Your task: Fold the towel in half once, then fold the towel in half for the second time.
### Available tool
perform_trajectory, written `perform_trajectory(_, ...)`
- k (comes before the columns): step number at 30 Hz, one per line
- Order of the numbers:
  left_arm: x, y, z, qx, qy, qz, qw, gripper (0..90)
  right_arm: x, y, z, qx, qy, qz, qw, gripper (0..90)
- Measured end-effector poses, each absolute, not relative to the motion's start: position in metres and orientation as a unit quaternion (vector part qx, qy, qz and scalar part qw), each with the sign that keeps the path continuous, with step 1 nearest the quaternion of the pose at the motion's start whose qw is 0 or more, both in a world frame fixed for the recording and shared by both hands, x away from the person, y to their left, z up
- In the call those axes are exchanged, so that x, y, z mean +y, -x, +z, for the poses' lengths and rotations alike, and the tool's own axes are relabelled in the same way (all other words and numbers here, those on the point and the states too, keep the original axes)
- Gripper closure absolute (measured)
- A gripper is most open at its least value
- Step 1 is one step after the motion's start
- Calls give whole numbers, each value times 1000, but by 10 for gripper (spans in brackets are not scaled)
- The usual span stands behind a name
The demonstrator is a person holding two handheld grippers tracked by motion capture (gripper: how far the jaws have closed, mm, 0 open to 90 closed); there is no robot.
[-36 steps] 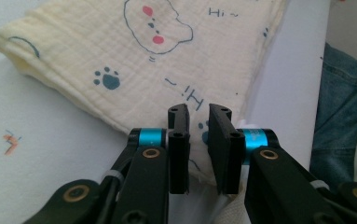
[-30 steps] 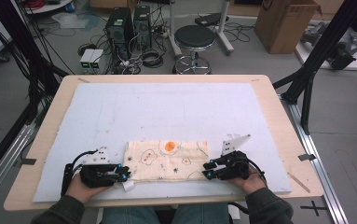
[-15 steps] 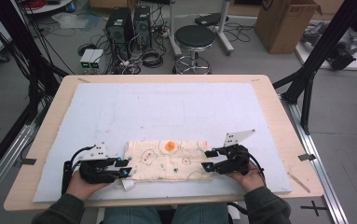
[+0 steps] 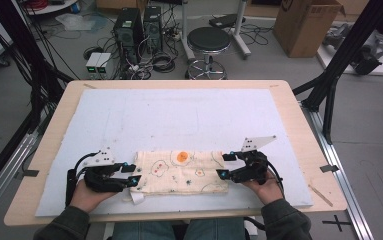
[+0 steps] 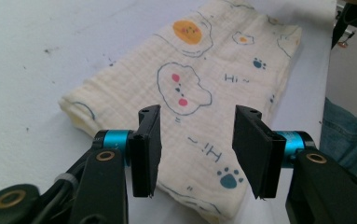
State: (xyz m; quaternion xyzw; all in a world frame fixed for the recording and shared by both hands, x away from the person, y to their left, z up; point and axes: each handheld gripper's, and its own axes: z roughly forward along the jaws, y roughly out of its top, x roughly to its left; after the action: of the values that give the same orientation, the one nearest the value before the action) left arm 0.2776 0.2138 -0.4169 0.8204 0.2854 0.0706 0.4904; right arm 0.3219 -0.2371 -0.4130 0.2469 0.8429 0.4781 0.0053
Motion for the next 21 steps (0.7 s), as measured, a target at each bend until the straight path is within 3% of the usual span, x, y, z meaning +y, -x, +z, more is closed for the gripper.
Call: perform_trajectory(21, 209, -283, -402, 280, -819, 94, 492, 466, -238, -326, -410, 841, -258, 475, 22, 259)
